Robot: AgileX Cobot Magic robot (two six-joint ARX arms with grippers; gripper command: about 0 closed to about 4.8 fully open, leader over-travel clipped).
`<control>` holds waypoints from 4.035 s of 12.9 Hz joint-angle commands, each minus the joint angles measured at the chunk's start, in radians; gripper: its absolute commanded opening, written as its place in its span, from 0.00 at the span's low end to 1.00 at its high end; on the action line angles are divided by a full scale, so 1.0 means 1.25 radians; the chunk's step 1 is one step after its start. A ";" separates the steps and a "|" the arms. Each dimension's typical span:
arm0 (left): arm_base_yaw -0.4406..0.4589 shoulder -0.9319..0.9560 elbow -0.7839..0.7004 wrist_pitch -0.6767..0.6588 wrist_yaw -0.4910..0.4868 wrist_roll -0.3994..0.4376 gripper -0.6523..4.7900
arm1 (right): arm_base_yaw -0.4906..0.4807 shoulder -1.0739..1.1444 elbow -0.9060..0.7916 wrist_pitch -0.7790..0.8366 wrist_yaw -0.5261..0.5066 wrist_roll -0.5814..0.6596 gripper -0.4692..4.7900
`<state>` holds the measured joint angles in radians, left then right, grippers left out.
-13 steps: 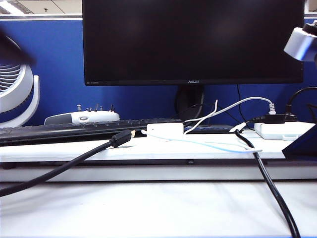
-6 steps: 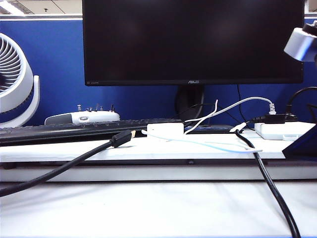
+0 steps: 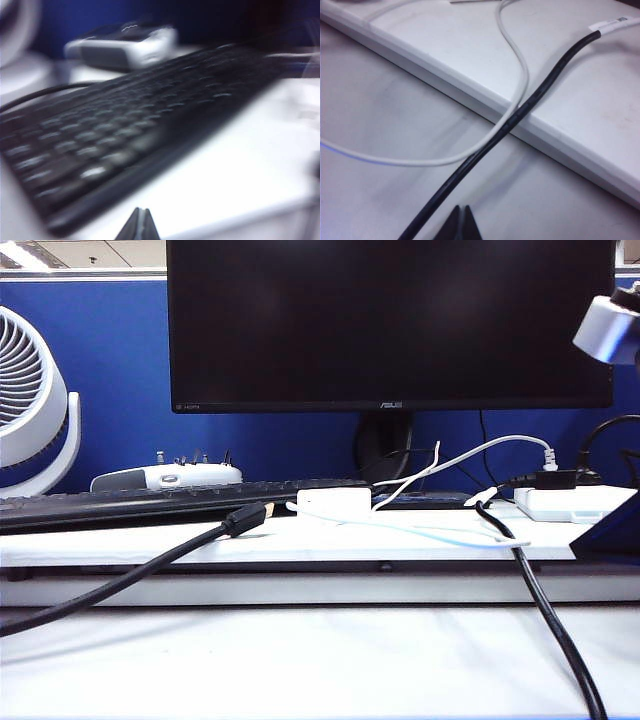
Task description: Pick up the Type-C charging cable and the charging base, insert one end of the Type-C charger into the corresponding slot on the base, and finally place the plugged-in charger back on the table.
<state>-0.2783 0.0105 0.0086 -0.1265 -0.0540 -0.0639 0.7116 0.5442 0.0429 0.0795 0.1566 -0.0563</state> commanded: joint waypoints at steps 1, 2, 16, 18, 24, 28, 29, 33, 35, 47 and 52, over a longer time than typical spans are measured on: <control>0.079 -0.008 0.000 -0.041 0.029 0.018 0.12 | 0.001 -0.002 0.003 0.012 -0.001 0.003 0.09; 0.092 -0.008 0.000 -0.042 0.029 0.136 0.11 | 0.001 -0.002 0.003 0.012 -0.001 0.003 0.09; 0.092 -0.008 0.000 -0.040 0.026 0.039 0.11 | -0.214 -0.188 0.003 -0.025 0.020 0.003 0.09; 0.092 -0.008 0.000 -0.040 0.026 0.039 0.11 | -0.480 -0.400 -0.033 -0.048 0.087 0.003 0.09; 0.092 -0.008 0.000 -0.039 0.026 0.039 0.11 | -0.576 -0.435 -0.033 -0.127 -0.157 0.040 0.09; 0.092 -0.008 0.000 -0.039 0.026 0.039 0.11 | -0.597 -0.435 -0.033 -0.204 -0.079 0.039 0.09; 0.092 -0.008 0.000 -0.038 0.026 0.039 0.11 | -0.597 -0.435 -0.033 -0.204 -0.064 0.039 0.09; 0.092 -0.008 0.000 -0.038 0.026 0.039 0.11 | -0.597 -0.435 -0.033 -0.194 -0.088 0.039 0.09; 0.092 -0.008 0.000 -0.038 0.026 0.039 0.11 | -0.597 -0.435 -0.033 -0.194 -0.088 0.039 0.09; 0.236 -0.008 0.000 -0.038 0.031 0.039 0.11 | -0.597 -0.435 -0.033 -0.193 -0.088 0.039 0.09; 0.236 -0.008 0.000 -0.038 0.031 0.039 0.11 | -0.597 -0.435 -0.033 -0.193 -0.088 0.039 0.09</control>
